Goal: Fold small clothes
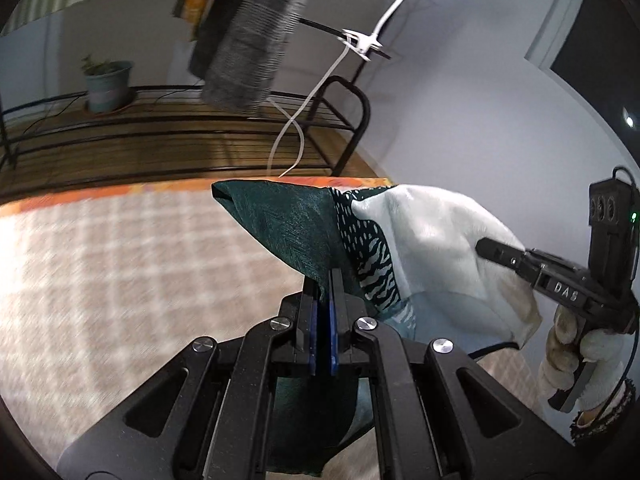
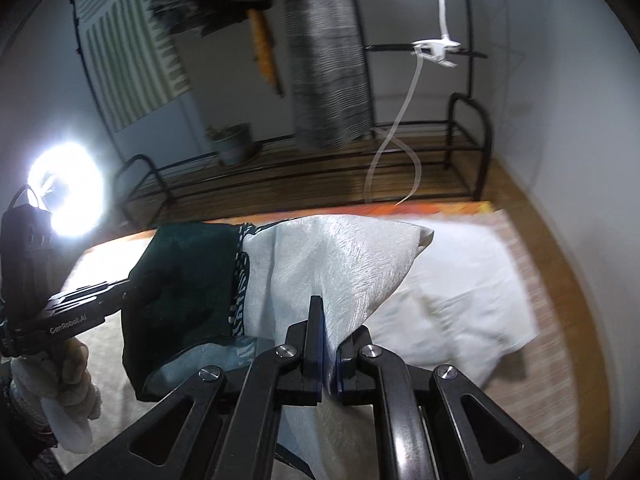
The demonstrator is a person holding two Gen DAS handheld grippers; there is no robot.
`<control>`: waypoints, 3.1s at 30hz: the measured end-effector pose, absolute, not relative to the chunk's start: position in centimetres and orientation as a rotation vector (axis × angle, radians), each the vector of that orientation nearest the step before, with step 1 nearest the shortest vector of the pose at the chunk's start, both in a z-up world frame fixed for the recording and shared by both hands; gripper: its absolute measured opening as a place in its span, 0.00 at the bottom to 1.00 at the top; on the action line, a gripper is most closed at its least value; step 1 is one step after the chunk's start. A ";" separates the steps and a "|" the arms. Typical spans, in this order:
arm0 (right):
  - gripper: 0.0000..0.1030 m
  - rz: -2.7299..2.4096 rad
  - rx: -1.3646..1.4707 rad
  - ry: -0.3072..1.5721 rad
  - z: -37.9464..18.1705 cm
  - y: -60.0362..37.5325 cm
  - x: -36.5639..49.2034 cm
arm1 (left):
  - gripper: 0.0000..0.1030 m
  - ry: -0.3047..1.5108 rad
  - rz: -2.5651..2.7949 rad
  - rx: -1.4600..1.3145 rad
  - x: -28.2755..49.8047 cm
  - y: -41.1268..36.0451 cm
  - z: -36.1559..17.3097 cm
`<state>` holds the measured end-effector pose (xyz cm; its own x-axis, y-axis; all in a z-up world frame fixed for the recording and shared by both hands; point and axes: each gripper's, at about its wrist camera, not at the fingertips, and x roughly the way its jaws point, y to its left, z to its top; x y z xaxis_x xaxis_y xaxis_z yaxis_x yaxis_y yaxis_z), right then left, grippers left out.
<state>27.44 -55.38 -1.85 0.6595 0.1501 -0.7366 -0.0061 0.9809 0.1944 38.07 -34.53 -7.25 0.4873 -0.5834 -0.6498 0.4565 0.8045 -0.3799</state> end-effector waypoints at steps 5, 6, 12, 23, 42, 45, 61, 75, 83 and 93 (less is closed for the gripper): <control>0.01 0.014 0.155 0.818 -1.3 -60.2 29.4 | 0.02 0.831 -0.653 -0.148 40.5 -39.2 -7.4; 0.01 0.002 0.151 0.817 -1.3 -60.9 29.8 | 0.02 0.830 -0.655 -0.148 40.7 -39.7 -7.5; 0.01 -0.047 0.132 0.822 -2.8 -64.8 32.2 | 0.02 0.816 -0.658 -0.105 42.9 -43.7 -8.5; 0.01 -0.093 0.107 0.871 -7.0 -68.4 35.1 | 0.02 0.842 -0.628 -0.040 43.8 -46.7 -11.6; 0.33 -0.170 0.041 0.852 -4.6 -67.0 33.5 | 0.52 0.770 -0.537 0.055 41.0 -44.6 -8.1; 0.33 -0.168 0.040 0.838 -3.0 -66.2 32.2 | 0.52 0.750 -0.540 0.062 39.6 -43.8 -6.8; 0.33 -0.138 0.035 0.731 6.7 -59.0 23.4 | 0.52 0.630 -0.539 0.054 29.6 -35.4 1.6; 0.33 -0.101 0.048 0.666 10.7 -49.8 13.8 | 0.55 0.548 -0.542 0.041 19.8 -26.4 5.4; 0.34 -0.118 0.059 0.645 9.8 -45.1 8.4 | 0.74 0.522 -0.549 0.047 14.5 -22.4 4.9; 0.75 -0.179 0.097 0.594 7.2 -42.5 5.5 | 0.83 0.546 -0.549 0.091 11.7 -20.0 1.5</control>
